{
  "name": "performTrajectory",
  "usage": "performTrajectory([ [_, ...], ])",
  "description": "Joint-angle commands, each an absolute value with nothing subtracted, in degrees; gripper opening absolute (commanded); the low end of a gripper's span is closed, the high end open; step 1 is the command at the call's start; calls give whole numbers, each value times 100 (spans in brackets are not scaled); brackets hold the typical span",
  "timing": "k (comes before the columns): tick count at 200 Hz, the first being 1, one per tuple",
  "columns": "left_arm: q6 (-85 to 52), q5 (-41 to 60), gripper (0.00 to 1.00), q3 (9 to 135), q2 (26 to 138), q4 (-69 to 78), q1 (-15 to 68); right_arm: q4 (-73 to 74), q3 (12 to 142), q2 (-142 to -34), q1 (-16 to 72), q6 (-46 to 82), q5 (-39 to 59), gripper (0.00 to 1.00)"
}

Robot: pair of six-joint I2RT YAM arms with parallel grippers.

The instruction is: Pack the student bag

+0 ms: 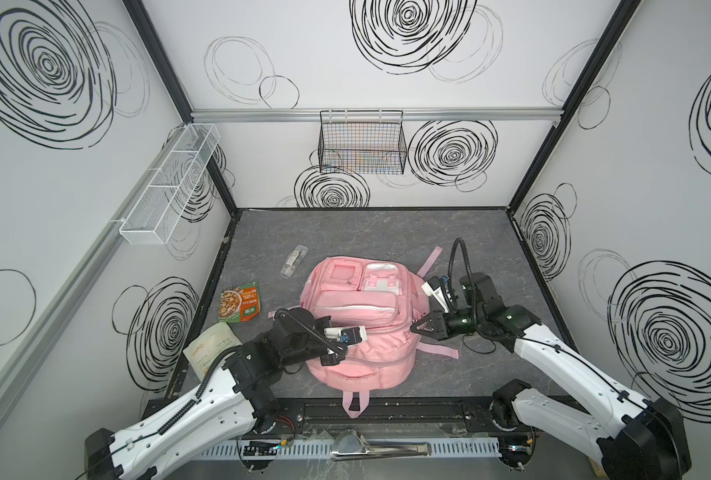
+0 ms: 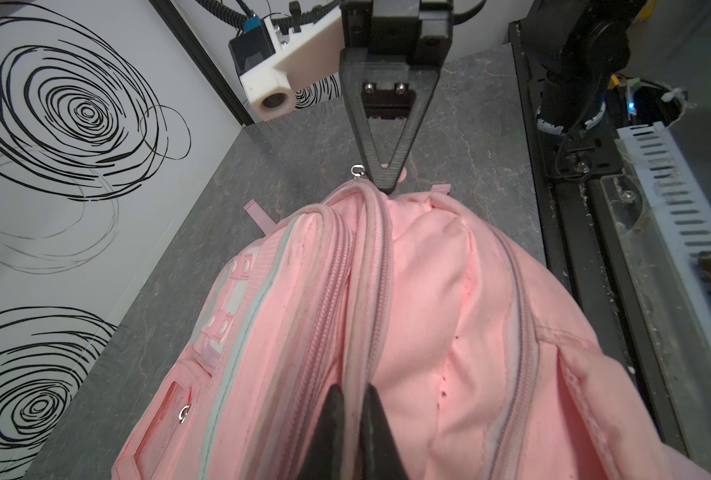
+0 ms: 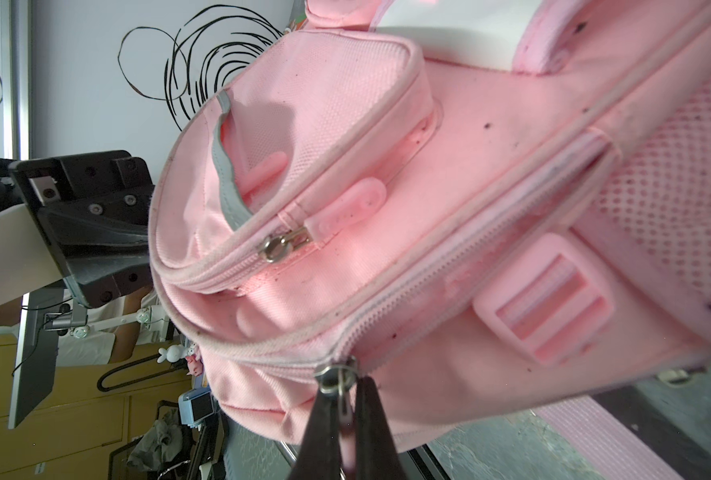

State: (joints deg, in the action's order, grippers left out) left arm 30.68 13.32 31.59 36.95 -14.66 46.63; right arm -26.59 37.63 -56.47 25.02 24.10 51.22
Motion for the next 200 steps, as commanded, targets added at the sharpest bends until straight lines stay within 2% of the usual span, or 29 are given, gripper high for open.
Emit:
performTrajectory([
  [1, 3058, 158, 0, 3322, 3096, -2371, 4208, -3814, 3494, -5642, 1527, 2717, 2176, 0],
  [32, 3076, 184, 0, 3296, 3069, -2348, 4201, -3733, 3478, -5756, 1446, 2703, 2305, 0],
  [52, 3081, 600, 0, 3258, 3025, -2248, 4201, -3402, 3643, -5905, 1429, 2572, 3420, 0],
  [61, 3072, 777, 0, 3231, 3002, -2179, 4201, -3227, 3704, -5949, 1420, 2599, 4059, 15],
  [72, 3042, 876, 0, 3187, 2992, -2104, 4203, -3042, 3740, -5882, 1432, 2737, 4321, 37],
  [84, 3045, 884, 0, 3151, 2990, -2056, 4202, -2933, 3746, -5670, 1425, 2805, 4191, 46],
  [106, 3072, 818, 0, 3121, 3030, -2048, 4197, -2714, 3545, -5262, 1411, 2778, 4056, 46],
  [146, 3059, 994, 0, 3081, 3033, -1941, 4201, -1674, 2979, -4850, 1483, 3357, 4946, 46],
  [200, 3349, 2044, 0, 3017, 3019, -1641, 4226, -1440, 3229, -4810, 1853, 3343, 4707, 45],
])
